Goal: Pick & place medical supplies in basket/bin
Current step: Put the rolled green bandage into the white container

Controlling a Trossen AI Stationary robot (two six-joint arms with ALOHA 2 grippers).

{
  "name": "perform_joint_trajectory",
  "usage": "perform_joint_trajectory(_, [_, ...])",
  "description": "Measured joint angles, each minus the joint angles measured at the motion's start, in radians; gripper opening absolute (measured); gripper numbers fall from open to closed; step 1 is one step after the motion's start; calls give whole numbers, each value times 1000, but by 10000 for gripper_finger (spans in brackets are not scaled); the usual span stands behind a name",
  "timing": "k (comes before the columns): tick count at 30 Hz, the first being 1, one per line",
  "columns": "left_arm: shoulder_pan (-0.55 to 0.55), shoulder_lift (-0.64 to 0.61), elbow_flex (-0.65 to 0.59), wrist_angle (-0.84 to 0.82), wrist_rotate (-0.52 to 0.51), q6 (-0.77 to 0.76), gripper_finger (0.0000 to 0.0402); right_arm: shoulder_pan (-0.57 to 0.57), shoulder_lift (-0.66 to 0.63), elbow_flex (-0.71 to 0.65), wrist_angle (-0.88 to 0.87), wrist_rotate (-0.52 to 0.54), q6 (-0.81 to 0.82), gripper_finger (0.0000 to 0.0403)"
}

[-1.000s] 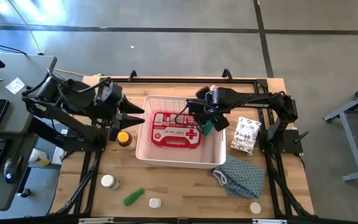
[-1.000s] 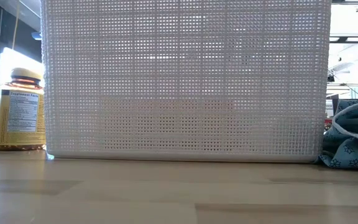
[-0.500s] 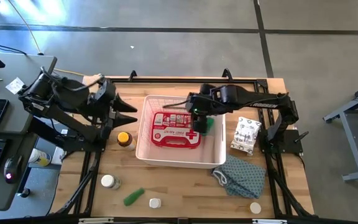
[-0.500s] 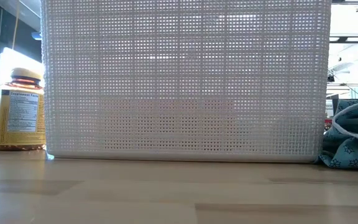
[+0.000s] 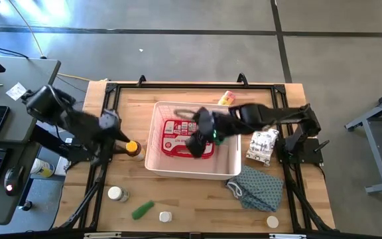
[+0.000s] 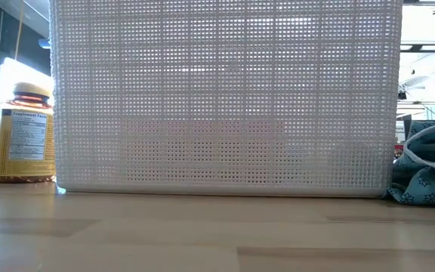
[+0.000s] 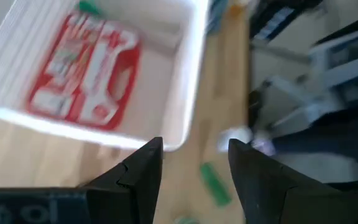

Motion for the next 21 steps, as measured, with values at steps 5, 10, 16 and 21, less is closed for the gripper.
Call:
perform_joint_trajectory(5, [-106,32,-121,-20,14,-170,215,127,0,0,-26,112,61,203])
perform_joint_trajectory(10, [-237,85,-266,23,35,-407,215,214,0,0,-65,202,60,193])
perform_joint_trajectory(16, [-296,175,-416,157,50,-588,215,300,0,0,-150,134,34,188])
perform_joint_trajectory(21, [-294,295,-522,373,130,-627,215,411,0,0,-240,172,64,180])
